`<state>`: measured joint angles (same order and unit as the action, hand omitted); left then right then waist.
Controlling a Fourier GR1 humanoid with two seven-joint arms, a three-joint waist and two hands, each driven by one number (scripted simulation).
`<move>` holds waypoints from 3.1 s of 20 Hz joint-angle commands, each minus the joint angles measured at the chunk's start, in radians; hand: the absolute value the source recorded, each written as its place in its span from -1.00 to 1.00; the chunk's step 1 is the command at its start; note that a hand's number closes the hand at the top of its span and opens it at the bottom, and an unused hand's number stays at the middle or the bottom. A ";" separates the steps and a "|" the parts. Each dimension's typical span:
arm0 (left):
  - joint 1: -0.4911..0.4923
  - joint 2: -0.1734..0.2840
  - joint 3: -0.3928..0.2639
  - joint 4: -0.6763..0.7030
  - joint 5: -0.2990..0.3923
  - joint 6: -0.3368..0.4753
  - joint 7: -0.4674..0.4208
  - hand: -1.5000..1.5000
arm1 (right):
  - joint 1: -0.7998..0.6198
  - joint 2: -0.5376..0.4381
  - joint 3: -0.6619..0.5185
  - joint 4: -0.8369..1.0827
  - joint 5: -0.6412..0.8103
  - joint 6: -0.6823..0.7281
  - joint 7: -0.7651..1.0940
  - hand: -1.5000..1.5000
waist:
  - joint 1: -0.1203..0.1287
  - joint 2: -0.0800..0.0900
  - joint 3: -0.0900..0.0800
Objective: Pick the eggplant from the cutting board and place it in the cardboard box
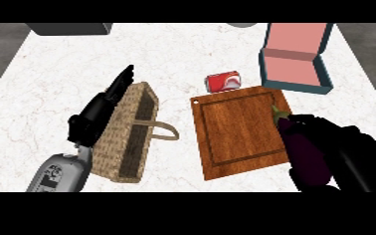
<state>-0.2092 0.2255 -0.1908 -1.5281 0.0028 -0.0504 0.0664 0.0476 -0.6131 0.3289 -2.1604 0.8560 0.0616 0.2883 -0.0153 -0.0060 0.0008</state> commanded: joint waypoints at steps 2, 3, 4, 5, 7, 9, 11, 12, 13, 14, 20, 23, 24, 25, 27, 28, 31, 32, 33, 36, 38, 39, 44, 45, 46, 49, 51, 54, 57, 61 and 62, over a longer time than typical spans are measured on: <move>-0.009 -0.015 -0.004 0.005 -0.019 0.008 0.031 0.00 | 0.056 -0.002 -0.119 -0.280 -0.138 0.075 0.074 1.00 | -0.006 0.001 -0.001; 0.045 -0.005 0.001 0.022 -0.008 -0.017 -0.031 0.00 | 0.025 -0.008 -0.160 -0.309 -0.167 0.117 0.107 1.00 | 0.002 0.002 -0.002; 0.026 -0.050 -0.048 0.008 -0.057 0.027 -0.001 0.00 | 0.032 0.000 -0.193 -0.325 -0.159 0.105 0.126 1.00 | -0.001 0.002 -0.001; 0.051 -0.023 -0.018 -0.026 -0.022 -0.002 -0.006 0.00 | 0.052 0.017 -0.226 -0.311 -0.185 0.088 0.111 1.00 | 0.003 0.002 -0.001; 0.002 -0.037 -0.016 0.001 -0.039 0.009 0.013 0.00 | 0.028 0.046 -0.266 -0.296 -0.247 0.119 0.132 1.00 | 0.002 0.003 -0.001; 0.029 -0.004 0.022 0.016 -0.011 -0.029 -0.025 0.00 | -0.012 0.045 -0.326 -0.277 -0.276 0.159 0.139 1.00 | 0.006 0.004 -0.001; 0.009 -0.036 -0.015 -0.029 -0.045 0.002 0.039 0.00 | -0.123 0.055 -0.362 -0.267 -0.284 0.223 0.228 1.00 | 0.012 0.004 -0.002; -0.008 -0.024 0.010 0.016 -0.030 -0.026 -0.002 0.00 | -0.145 0.050 -0.420 -0.193 -0.322 0.222 0.170 1.00 | 0.011 0.006 -0.001; 0.040 -0.013 -0.002 -0.070 -0.027 -0.030 0.034 0.00 | -0.190 0.049 -0.440 -0.190 -0.325 0.247 0.208 1.00 | 0.018 0.004 -0.001; 0.050 -0.065 -0.029 -0.022 -0.063 0.009 0.006 0.00 | -0.183 0.089 -0.381 -0.206 -0.261 0.239 0.240 1.00 | 0.015 0.005 -0.001; -0.013 -0.052 0.029 -0.004 -0.053 -0.042 0.038 0.00 | -0.330 0.065 -0.518 0.020 -0.333 0.273 0.150 1.00 | 0.017 0.006 -0.001; -0.007 -0.068 0.004 -0.019 -0.072 -0.039 0.042 0.00 | -0.497 0.057 -0.505 0.152 -0.357 0.287 0.198 1.00 | 0.024 0.007 -0.001; 0.021 -0.050 0.039 -0.016 -0.049 -0.065 0.003 0.00 | -0.467 0.047 -0.547 0.148 -0.386 0.309 0.159 1.00 | 0.020 0.006 -0.001; -0.057 -0.079 0.035 0.105 -0.087 -0.037 -0.027 0.00 | -0.512 0.068 -0.496 0.205 -0.334 0.268 0.163 1.00 | 0.019 0.009 -0.001; -0.051 -0.074 0.066 0.050 -0.036 -0.070 0.007 0.00 | -0.548 0.075 -0.518 0.235 -0.357 0.283 0.180 1.00 | 0.019 0.007 -0.001; -0.030 -0.068 0.046 0.025 -0.062 -0.060 0.033 0.00 | -0.532 0.126 -0.458 0.307 -0.277 0.195 0.123 1.00 | 0.025 0.008 -0.001; 0.000 -0.074 0.053 0.053 -0.075 -0.066 -0.023 0.00 | -0.628 0.100 -0.465 0.398 -0.241 0.198 0.129 1.00 | 0.023 0.007 -0.001; 0.003 -0.090 0.018 0.045 -0.100 -0.060 -0.035 0.00 | -0.672 0.077 -0.465 0.452 -0.236 0.219 0.133 1.00 | 0.025 0.008 -0.001; -0.020 -0.077 0.059 0.014 -0.070 -0.074 0.006 0.00 | -0.636 0.106 -0.435 0.444 -0.185 0.172 0.101 1.00 | 0.023 0.007 -0.001; -0.037 -0.081 0.071 0.030 -0.067 -0.082 0.021 0.00 | -0.654 0.088 -0.444 0.549 -0.156 0.161 0.045 1.00 | 0.021 0.007 -0.001; -0.014 -0.092 0.052 -0.030 -0.088 -0.059 0.067 0.00 | -0.688 0.101 -0.424 0.653 -0.107 0.101 -0.008 1.00 | 0.027 0.007 -0.001; -0.050 -0.097 0.037 -0.033 -0.096 -0.062 0.071 0.00 | -0.788 0.097 -0.397 0.743 -0.086 0.116 0.011 1.00 | 0.037 0.010 -0.001; -0.029 -0.083 0.079 0.022 -0.071 -0.098 0.007 0.00 | -0.783 0.132 -0.396 0.963 -0.025 -0.003 -0.121 1.00 | 0.031 0.010 -0.001; 0.028 -0.104 0.042 0.011 -0.122 -0.057 -0.022 0.00 | -0.737 0.132 -0.410 0.991 -0.028 -0.046 -0.176 1.00 | 0.031 0.010 0.000; 0.029 -0.108 0.031 -0.062 -0.106 -0.069 0.058 0.00 | -0.753 0.161 -0.386 0.982 -0.006 -0.028 -0.113 1.00 | 0.030 0.008 -0.001; 0.039 -0.114 0.026 -0.015 -0.119 -0.069 0.000 0.00 | -0.783 0.236 -0.426 1.077 -0.047 -0.049 -0.055 1.00 | 0.032 0.009 -0.001; 0.023 -0.101 0.052 0.001 -0.099 -0.082 -0.017 0.00 | -0.763 0.211 -0.508 1.165 -0.142 -0.035 -0.144 -1.00 | 0.034 0.012 0.000; -0.016 -0.083 0.074 -0.034 -0.064 -0.121 0.061 0.00 | -0.809 0.191 -0.533 1.326 -0.152 -0.050 -0.247 -1.00 | 0.037 0.013 0.000; 0.059 -0.087 0.058 -0.058 -0.083 -0.118 0.014 0.00 | -0.865 0.234 -0.548 1.392 -0.169 -0.095 -0.279 -1.00 | 0.036 0.010 0.000; 0.019 -0.105 0.062 -0.020 -0.099 -0.093 0.015 0.00 | -0.834 0.242 -0.676 1.374 -0.310 -0.156 -0.415 -1.00 | 0.029 0.011 0.001; -0.002 -0.103 0.064 -0.020 -0.099 -0.092 0.041 0.00 | -0.855 0.244 -0.713 1.325 -0.356 -0.147 -0.387 -1.00 | 0.018 0.006 0.001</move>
<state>-0.2085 0.1247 -0.1256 -1.5428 -0.0940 -0.1441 0.0831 -0.7969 -0.3814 -0.2902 -0.8089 0.6078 -0.0585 -0.0477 0.0146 0.0047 0.0022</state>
